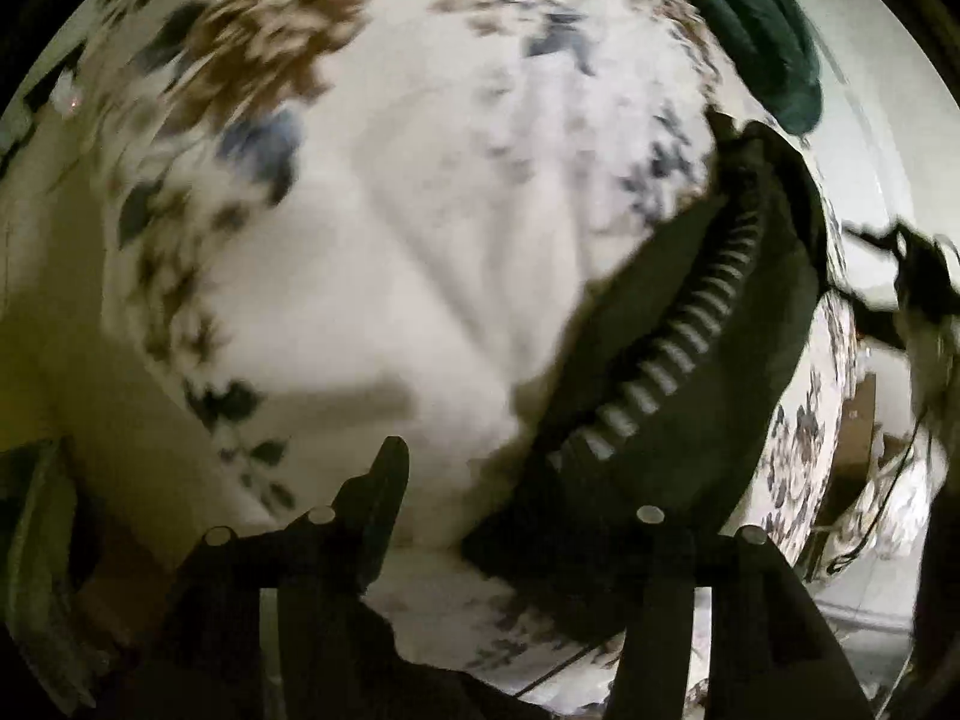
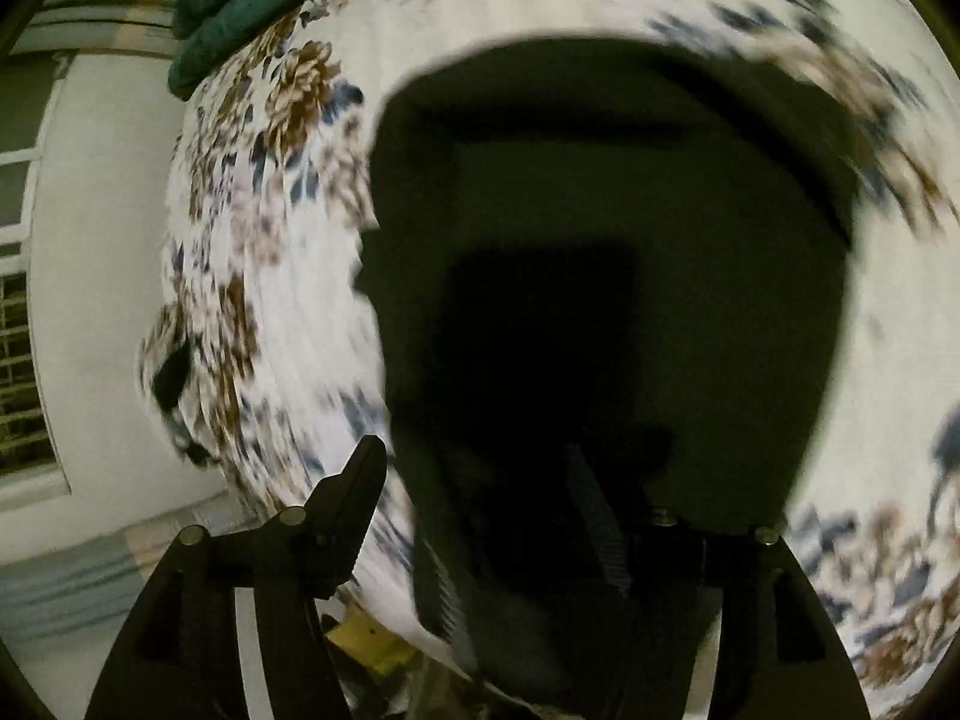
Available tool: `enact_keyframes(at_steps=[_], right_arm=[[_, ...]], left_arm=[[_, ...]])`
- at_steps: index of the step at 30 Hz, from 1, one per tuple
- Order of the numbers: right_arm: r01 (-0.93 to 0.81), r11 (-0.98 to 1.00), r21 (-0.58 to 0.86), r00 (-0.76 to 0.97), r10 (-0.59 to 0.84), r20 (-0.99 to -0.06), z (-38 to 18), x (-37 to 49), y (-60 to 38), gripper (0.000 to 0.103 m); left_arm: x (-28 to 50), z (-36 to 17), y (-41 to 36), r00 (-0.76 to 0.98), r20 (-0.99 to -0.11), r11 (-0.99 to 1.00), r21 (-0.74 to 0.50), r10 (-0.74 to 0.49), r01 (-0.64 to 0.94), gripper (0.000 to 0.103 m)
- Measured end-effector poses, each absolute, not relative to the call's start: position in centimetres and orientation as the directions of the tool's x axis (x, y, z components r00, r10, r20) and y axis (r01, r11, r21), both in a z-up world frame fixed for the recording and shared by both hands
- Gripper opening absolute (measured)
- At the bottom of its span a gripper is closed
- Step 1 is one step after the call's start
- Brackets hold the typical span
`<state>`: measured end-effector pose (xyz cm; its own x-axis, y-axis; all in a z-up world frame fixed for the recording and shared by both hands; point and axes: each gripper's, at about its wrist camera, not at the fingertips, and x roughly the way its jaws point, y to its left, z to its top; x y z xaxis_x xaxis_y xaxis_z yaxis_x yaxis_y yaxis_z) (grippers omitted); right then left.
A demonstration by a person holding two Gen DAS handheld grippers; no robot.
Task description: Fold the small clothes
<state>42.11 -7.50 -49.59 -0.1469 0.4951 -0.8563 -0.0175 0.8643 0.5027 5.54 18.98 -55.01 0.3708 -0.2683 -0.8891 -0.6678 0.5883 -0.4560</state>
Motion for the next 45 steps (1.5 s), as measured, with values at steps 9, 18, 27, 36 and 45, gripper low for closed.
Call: enact_keyframes(at_steps=[9,18,27,36,45], right_arm=[[0.047,0.885,0.463,-0.148,0.464,-0.873,-53.3,25.6,-17.8,0.066],[0.116,0.89,0.44,-0.198,0.455,-0.868,-56.7,15.6,-20.8,0.066],[0.112,0.899,0.423,-0.255,0.437,-0.862,-57.9,11.7,-19.0,0.066],[0.176,0.906,0.386,-0.274,0.421,-0.864,-60.8,9.5,-17.1,0.066],[0.181,0.907,0.381,-0.249,0.417,-0.874,-61.8,9.1,-15.4,0.05]], left_arm=[[15.2,-58.2,16.4,0.302,-0.928,0.702,-0.365,-0.219,-0.612,0.051],[10.8,-60.0,14.8,0.081,-0.993,0.859,-0.12,-0.092,-0.498,0.054],[5.0,-58.2,18.5,-0.021,-0.996,0.852,-0.064,-0.088,-0.52,0.052],[13.1,-58.7,11.3,0.12,-0.947,0.886,-0.32,-0.297,-0.335,0.052],[12.6,-56.4,12.8,0.214,-0.948,0.915,-0.292,-0.238,-0.279,0.007]])
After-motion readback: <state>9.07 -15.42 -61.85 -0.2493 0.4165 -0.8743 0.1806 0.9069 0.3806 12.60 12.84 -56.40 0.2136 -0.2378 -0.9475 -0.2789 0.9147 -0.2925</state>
